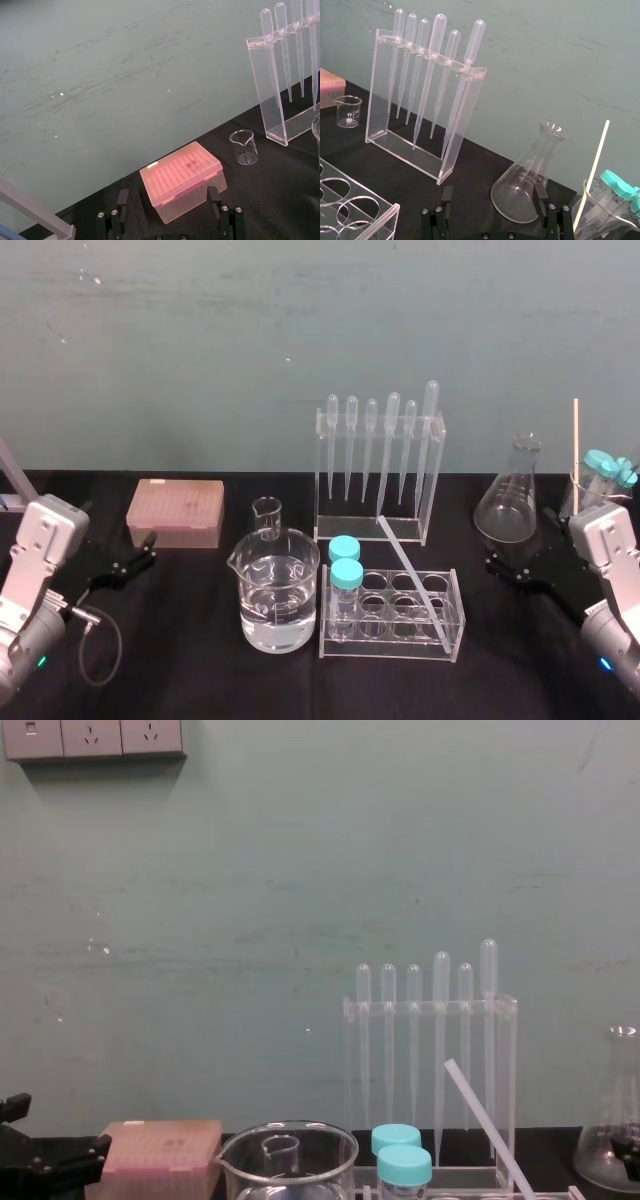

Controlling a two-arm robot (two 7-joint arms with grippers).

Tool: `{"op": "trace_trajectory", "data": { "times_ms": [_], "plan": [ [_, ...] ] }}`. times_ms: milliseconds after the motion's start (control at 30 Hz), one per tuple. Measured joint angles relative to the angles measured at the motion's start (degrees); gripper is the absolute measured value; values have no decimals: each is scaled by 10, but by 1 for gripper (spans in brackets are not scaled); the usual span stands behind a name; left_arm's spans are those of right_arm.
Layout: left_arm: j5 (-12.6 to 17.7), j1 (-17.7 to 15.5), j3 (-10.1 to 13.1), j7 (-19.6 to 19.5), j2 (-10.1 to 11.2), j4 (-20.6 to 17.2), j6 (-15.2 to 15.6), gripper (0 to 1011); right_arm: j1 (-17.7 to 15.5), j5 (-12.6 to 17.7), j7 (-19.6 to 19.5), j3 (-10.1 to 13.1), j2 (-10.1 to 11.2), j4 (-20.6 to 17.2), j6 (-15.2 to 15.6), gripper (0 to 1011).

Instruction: Pick up the stirring rod with one hand, then place it down.

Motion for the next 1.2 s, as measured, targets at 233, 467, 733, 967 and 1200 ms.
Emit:
{"op": "trace_trajectory", "data": {
  "times_ms": [233, 467, 733, 967, 1200],
  "plan": [
    [0, 0, 0, 0, 0, 0, 0, 1000, 0, 0, 0, 0, 0, 0, 0, 1003],
    [0, 0, 0, 0, 0, 0, 0, 1000, 0, 0, 0, 0, 0, 0, 0, 1003],
    [0, 0, 0, 0, 0, 0, 0, 1000, 0, 0, 0, 0, 0, 0, 0, 1003],
    [0, 0, 0, 0, 0, 0, 0, 1000, 0, 0, 0, 0, 0, 0, 0, 1003],
    [0, 0, 0, 0, 0, 0, 0, 1000, 0, 0, 0, 0, 0, 0, 0, 1003]
  ]
}}
